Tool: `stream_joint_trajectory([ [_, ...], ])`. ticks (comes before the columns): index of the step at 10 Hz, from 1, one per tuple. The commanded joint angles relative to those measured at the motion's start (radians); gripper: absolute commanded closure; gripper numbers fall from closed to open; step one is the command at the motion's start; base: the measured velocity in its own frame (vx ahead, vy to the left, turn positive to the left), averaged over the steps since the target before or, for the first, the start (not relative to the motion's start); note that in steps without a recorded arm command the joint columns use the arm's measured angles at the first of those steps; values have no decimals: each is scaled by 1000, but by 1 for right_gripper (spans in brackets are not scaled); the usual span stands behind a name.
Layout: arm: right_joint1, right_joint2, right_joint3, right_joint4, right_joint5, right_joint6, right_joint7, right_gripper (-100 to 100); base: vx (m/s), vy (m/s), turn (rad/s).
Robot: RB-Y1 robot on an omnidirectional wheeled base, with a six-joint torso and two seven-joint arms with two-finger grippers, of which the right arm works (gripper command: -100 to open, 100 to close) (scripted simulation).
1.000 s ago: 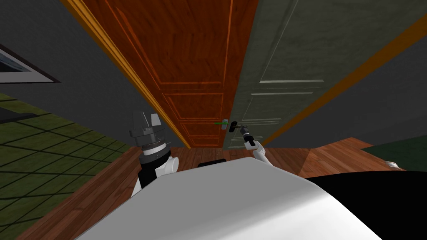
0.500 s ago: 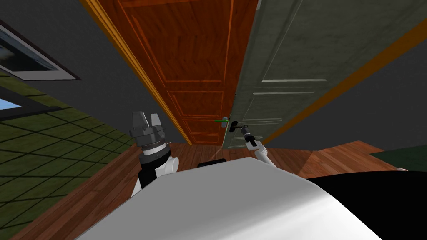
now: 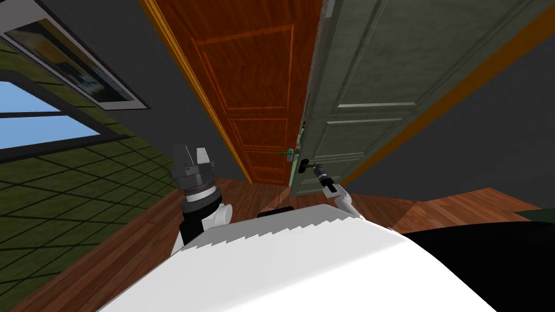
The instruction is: Pull the door open
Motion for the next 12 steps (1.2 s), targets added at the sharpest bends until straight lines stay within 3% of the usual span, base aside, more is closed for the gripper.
stream_joint_trajectory([
  [1, 8, -7, 30, -15, 8, -16, -25, 100, -194, -101, 169],
  [2, 12, -14, 39, -18, 11, -23, -36, 100, -192, -101, 135],
  [3, 10, -13, 20, -10, 7, -17, -24, 100, -82, -52, 25],
  [4, 28, -27, 34, -17, 16, -42, -48, 100, -137, -38, 90],
  [12, 107, -91, 84, -54, 56, -151, -150, 100, -181, -71, 90],
])
